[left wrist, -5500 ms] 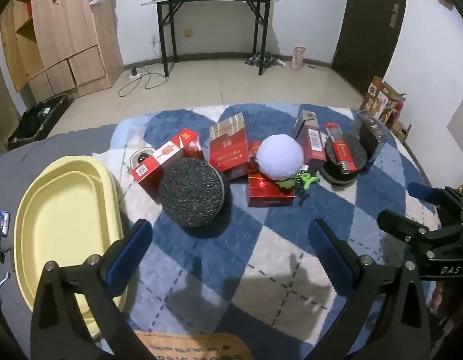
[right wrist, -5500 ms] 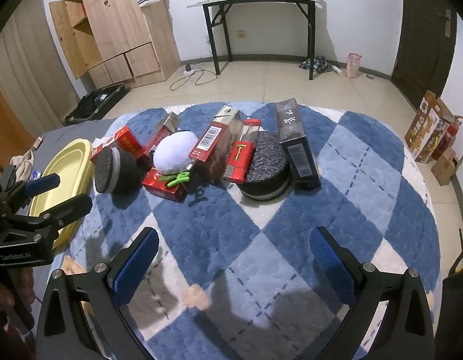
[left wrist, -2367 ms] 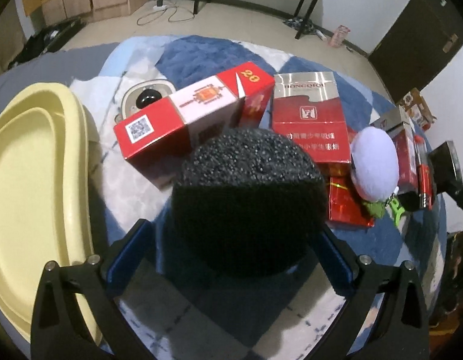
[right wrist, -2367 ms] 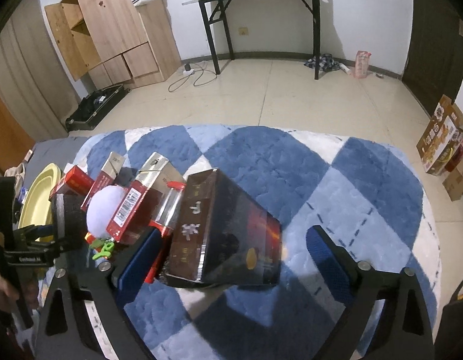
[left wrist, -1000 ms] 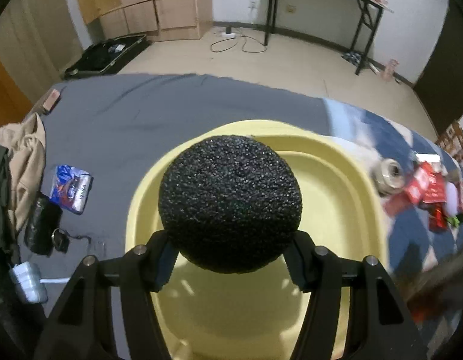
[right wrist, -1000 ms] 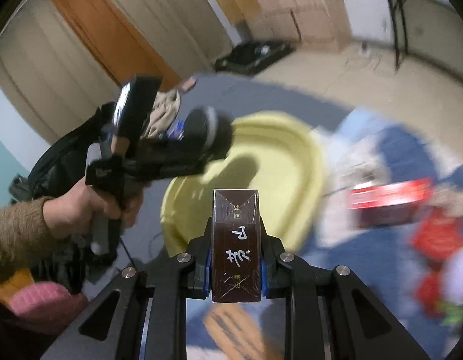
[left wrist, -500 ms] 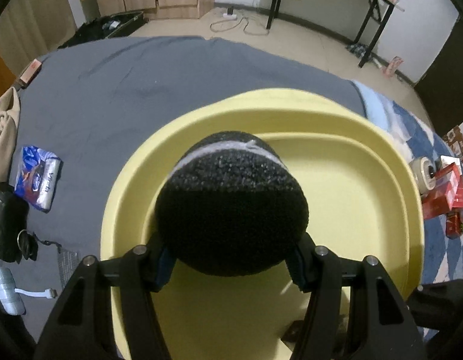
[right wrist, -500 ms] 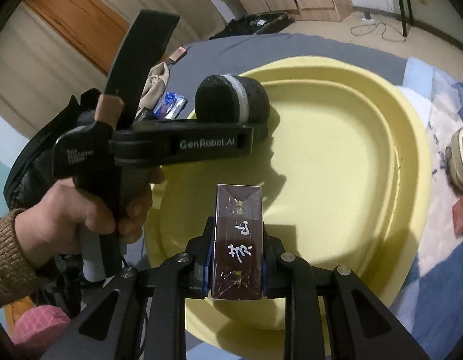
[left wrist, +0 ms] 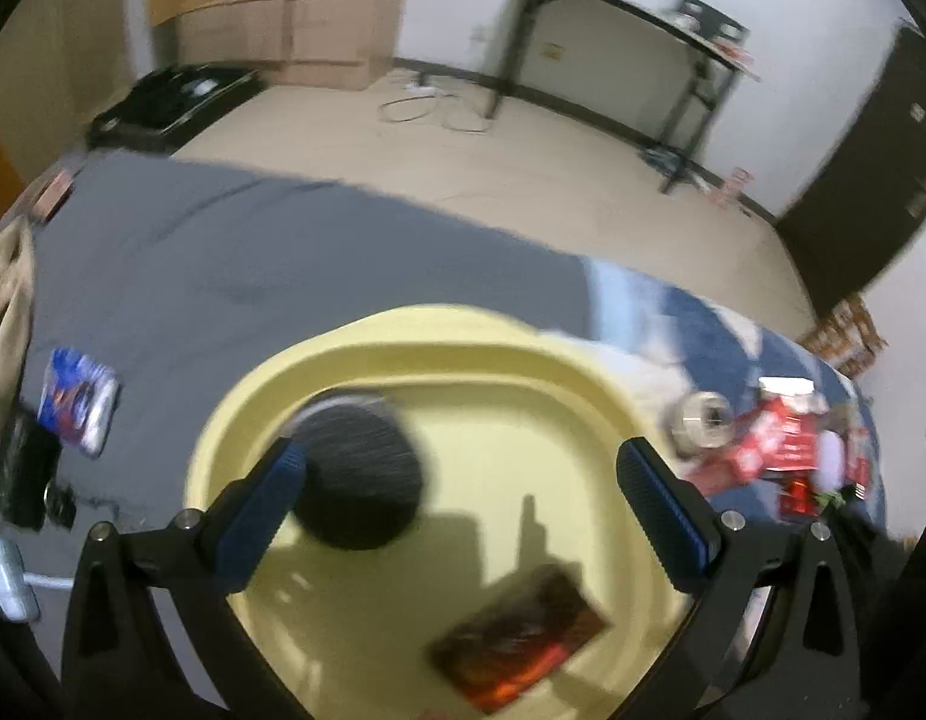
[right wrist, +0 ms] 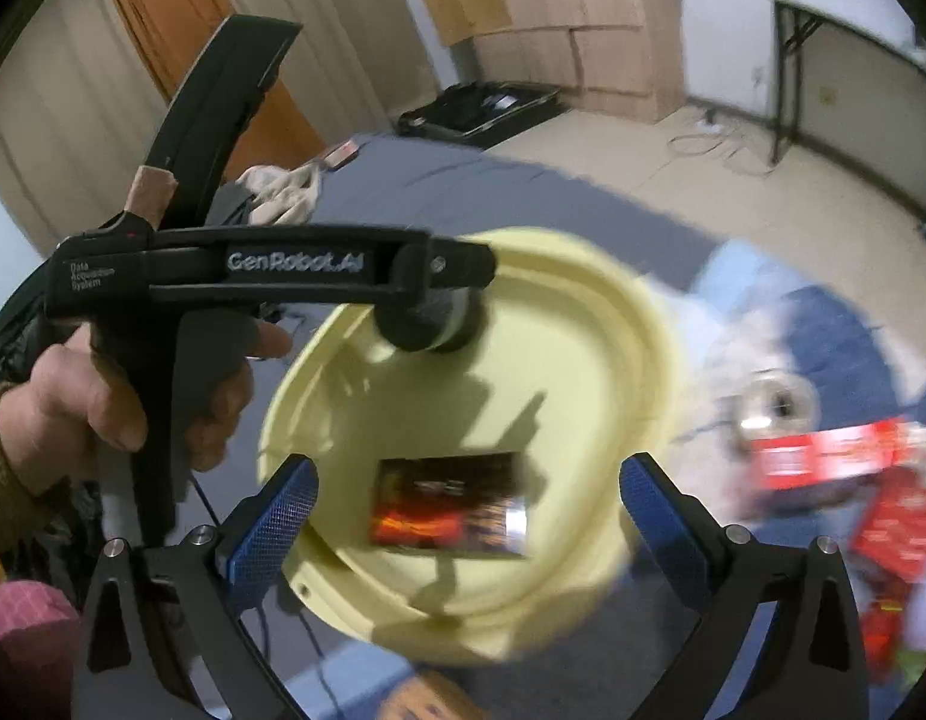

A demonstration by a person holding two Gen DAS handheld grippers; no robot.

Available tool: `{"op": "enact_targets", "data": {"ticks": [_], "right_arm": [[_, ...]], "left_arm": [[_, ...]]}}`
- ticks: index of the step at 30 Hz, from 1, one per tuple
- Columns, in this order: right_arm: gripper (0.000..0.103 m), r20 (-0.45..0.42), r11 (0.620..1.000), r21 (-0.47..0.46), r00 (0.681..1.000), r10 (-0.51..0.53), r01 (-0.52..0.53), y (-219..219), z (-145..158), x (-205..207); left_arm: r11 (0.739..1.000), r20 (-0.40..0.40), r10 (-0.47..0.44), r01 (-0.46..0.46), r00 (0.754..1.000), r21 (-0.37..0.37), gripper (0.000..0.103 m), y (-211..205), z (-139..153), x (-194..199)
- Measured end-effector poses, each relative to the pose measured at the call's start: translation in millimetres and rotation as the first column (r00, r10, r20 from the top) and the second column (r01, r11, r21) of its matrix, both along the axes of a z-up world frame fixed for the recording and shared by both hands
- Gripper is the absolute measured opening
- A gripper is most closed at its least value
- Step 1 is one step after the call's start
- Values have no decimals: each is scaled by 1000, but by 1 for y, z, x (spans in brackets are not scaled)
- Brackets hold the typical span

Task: Organize rigid objects
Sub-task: 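Carry both items over the yellow tray and open both tools to release, then grasp the upright red cigarette box with left tool while right tool grasps the red lighter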

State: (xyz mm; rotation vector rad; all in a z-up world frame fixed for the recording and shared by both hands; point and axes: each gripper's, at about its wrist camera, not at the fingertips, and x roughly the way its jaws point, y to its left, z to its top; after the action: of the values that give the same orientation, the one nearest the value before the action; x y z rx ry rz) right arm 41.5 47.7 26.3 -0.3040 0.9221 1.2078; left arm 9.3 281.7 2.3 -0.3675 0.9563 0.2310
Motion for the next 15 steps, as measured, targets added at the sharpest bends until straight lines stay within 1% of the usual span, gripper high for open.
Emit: {"op": "enact_targets", "data": {"ticks": [2,3,4,5,6,7,8,9,10,11,13,14,15], "right_arm": [[103,60,999,-10,997,-45,46,-34,21,8],[103,81,997,-21,994,-73,75,-52,29,14],[103,98,994,-33,990,-100,103,-71,34,21],[103,126,988,-53,982,-139,146,-97,39,30],[103,148,983,-68,976,-160,172,-114,41,37],[103,197,971,-101,961,-193,216,-144,42,48],[103,216,964,-120,954,-207,236,-159,40,55],[103,230,953,-144,946,-229,265,-178,36,63],[103,238,933,-167,931,-277,320,-206,31,75],[103,244,916,-171,917,-317,362,-223,27,81],[103,242,893,-166,895,-374,418,-251,22,92],[103,240,884,-161,886,-396,439,-258,21,96],[102,233,877,-149,878,-418,457,-264,20,99]], "left_arm": [[997,19,-80,80,997,9,103,-27,16,10],[993,10,-117,116,993,35,103,-42,21,18],[987,-17,-141,142,990,79,103,-56,23,26],[974,-55,-176,182,983,132,103,-76,24,36],[962,-74,-217,226,973,153,103,-91,23,44],[942,-89,-279,290,956,170,103,-113,21,52],[926,-101,-316,330,943,184,103,-127,18,57],[910,-116,-349,366,930,195,103,-140,15,63],[893,-135,-381,402,915,204,103,-152,9,67],[872,-157,-410,436,899,222,103,-162,0,72],[841,-196,-439,478,877,253,103,-177,-12,79],[827,-220,-442,490,869,274,103,-182,-19,83],[820,-238,-437,493,867,290,102,-184,-23,86]]}}
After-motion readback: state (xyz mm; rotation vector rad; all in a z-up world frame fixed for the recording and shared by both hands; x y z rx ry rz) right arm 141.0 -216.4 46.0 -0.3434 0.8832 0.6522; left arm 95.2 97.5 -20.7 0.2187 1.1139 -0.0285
